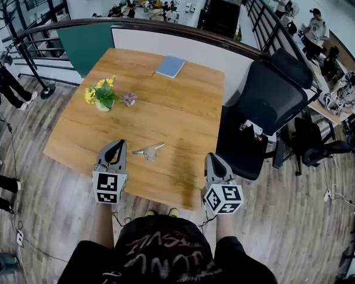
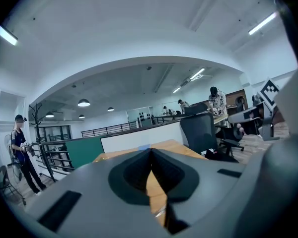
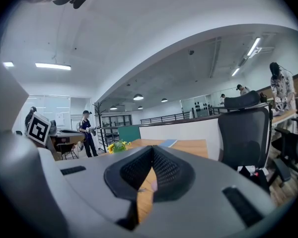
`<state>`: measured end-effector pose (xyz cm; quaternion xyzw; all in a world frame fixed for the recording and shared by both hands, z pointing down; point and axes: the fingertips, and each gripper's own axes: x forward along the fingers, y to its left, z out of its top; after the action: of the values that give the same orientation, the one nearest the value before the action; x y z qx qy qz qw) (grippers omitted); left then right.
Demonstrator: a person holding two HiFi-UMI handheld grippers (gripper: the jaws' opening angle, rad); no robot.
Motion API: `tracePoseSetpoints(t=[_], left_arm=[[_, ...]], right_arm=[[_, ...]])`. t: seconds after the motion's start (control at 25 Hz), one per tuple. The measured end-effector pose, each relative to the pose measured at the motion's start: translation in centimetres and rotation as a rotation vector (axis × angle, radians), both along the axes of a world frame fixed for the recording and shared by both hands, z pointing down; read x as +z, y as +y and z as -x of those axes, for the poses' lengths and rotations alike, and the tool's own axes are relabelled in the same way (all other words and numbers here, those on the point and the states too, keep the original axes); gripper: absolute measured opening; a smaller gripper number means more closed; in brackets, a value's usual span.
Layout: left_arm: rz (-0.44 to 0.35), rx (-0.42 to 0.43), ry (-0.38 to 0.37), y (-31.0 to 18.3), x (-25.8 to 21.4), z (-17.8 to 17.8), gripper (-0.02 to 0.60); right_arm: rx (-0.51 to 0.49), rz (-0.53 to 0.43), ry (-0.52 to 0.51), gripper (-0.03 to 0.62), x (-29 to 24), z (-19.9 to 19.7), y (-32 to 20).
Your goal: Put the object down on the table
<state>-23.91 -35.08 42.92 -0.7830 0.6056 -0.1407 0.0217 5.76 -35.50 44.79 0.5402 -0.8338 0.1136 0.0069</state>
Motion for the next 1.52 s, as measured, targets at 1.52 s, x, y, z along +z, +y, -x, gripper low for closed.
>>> tracePoseSetpoints(t=[1.52], left_arm=[[-0.039, -0.033, 0.063, 0.4, -1.5, 1.7, 0.012]], right_arm=[[-0.010, -0.030, 0.067, -0.011, -1.5, -0.5, -1.3]])
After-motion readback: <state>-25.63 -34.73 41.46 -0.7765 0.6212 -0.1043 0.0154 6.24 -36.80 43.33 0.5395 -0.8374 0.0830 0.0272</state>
